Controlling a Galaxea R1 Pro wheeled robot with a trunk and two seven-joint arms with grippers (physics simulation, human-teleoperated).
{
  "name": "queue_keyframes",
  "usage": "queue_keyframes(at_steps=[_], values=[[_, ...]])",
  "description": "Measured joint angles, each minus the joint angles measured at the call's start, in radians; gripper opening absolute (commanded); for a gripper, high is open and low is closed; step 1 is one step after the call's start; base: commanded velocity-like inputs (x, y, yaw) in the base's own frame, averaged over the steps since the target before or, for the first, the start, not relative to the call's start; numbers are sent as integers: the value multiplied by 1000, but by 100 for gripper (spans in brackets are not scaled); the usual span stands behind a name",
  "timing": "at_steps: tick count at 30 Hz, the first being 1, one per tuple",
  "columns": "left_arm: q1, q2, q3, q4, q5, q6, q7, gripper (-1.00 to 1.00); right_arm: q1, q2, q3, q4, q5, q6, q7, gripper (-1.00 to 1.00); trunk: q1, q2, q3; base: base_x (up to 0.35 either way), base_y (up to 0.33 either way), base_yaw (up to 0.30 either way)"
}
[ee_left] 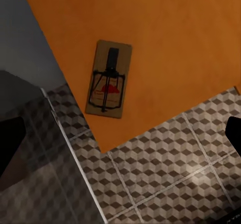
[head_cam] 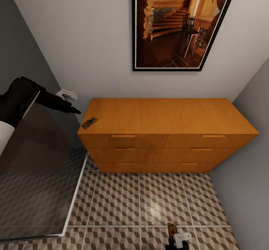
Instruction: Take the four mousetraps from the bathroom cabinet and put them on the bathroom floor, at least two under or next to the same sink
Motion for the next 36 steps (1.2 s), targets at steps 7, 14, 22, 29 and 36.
queue_keyframes(at_steps=[7,14,22,29,36], values=[[0,-17,0,0,-16,1,51,100,0,0,0,0,0,0,0,-100,0,0,0,0,0,0],[0,-21,0,0,-20,2,82,100,0,0,0,0,0,0,0,-100,0,0,0,0,0,0],[0,-21,0,1,-22,1,87,100,0,0,0,0,0,0,0,-100,0,0,0,0,0,0],[1,-23,-2,-1,-37,2,87,100,0,0,0,0,0,0,0,-100,0,0,0,0,0,0],[1,-23,-3,-3,-43,2,86,100,0,0,0,0,0,0,0,-100,0,0,0,0,0,0]])
